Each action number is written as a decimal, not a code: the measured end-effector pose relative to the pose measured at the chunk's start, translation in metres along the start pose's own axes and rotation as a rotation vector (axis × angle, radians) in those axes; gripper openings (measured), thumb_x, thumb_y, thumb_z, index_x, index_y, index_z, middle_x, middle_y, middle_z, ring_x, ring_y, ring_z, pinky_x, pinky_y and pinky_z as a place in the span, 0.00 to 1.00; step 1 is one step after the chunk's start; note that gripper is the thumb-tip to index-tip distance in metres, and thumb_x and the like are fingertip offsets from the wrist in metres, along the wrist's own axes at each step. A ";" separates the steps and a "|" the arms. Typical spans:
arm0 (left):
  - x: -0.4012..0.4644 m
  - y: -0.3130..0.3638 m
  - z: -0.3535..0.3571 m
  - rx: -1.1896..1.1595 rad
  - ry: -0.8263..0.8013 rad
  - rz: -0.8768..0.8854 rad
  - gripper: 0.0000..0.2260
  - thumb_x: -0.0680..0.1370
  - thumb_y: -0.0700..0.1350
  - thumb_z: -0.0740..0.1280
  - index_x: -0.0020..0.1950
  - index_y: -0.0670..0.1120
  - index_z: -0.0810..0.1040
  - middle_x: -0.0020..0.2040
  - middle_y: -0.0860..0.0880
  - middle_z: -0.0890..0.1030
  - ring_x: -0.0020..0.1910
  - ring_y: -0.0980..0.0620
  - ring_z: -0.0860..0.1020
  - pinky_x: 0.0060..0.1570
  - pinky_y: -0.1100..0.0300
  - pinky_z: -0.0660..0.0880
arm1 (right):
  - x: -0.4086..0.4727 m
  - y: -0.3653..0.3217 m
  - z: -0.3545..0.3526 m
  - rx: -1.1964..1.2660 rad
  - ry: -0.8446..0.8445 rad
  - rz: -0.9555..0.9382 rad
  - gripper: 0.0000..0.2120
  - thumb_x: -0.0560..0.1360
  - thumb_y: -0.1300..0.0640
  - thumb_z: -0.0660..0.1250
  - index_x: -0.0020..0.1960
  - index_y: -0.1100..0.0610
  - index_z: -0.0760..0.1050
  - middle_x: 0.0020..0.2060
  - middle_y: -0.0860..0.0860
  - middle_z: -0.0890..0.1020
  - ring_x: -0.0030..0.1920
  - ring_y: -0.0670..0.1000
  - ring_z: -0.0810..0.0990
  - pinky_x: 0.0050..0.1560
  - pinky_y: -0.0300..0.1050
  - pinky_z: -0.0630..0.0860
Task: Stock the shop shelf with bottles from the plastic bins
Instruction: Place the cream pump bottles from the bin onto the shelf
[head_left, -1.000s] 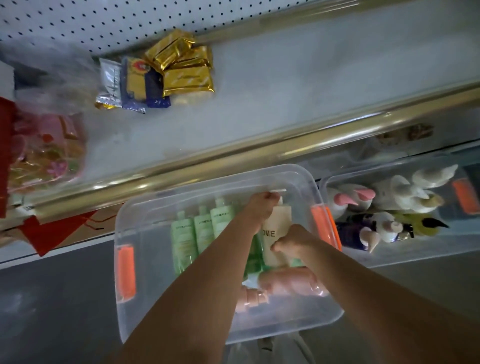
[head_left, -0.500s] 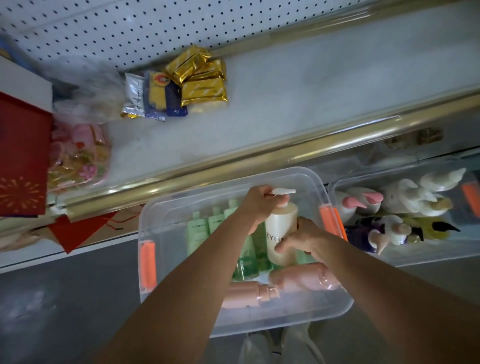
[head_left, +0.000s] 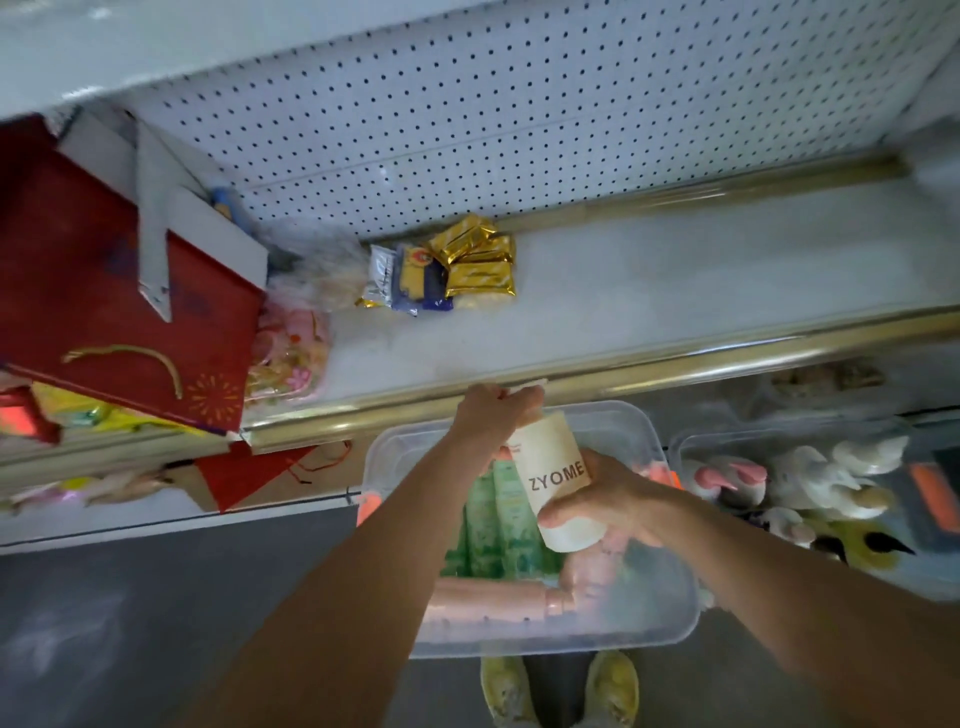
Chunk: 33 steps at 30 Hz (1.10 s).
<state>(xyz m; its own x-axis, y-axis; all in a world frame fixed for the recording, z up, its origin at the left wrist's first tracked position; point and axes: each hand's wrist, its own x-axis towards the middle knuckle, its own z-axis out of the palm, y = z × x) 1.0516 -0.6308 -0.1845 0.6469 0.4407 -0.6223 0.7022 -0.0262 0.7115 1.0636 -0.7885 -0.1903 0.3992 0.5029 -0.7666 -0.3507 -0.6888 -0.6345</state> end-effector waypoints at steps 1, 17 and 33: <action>-0.008 0.009 -0.005 0.005 0.009 0.028 0.12 0.73 0.52 0.71 0.43 0.43 0.77 0.39 0.46 0.81 0.36 0.50 0.79 0.34 0.58 0.79 | -0.007 -0.006 0.000 0.009 -0.001 -0.010 0.27 0.63 0.64 0.78 0.56 0.47 0.72 0.52 0.50 0.82 0.53 0.53 0.79 0.46 0.47 0.78; -0.136 0.112 -0.093 -0.207 0.099 0.358 0.09 0.79 0.46 0.67 0.49 0.41 0.80 0.41 0.48 0.81 0.37 0.53 0.79 0.35 0.59 0.79 | -0.115 -0.119 -0.008 -0.094 -0.035 -0.311 0.38 0.52 0.52 0.80 0.60 0.52 0.74 0.52 0.52 0.84 0.54 0.56 0.82 0.50 0.61 0.81; -0.207 0.208 -0.227 -0.192 0.316 0.728 0.14 0.76 0.49 0.70 0.60 0.47 0.75 0.50 0.43 0.79 0.46 0.49 0.79 0.49 0.50 0.80 | -0.174 -0.266 0.036 -0.038 0.141 -0.728 0.28 0.60 0.61 0.80 0.56 0.54 0.72 0.48 0.53 0.83 0.46 0.55 0.84 0.48 0.63 0.81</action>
<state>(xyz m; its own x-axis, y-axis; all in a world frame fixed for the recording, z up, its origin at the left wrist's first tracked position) 0.9966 -0.5243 0.1666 0.7871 0.6054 0.1181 0.0570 -0.2620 0.9634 1.0568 -0.6741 0.1081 0.6255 0.7691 -0.1313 0.0728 -0.2251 -0.9716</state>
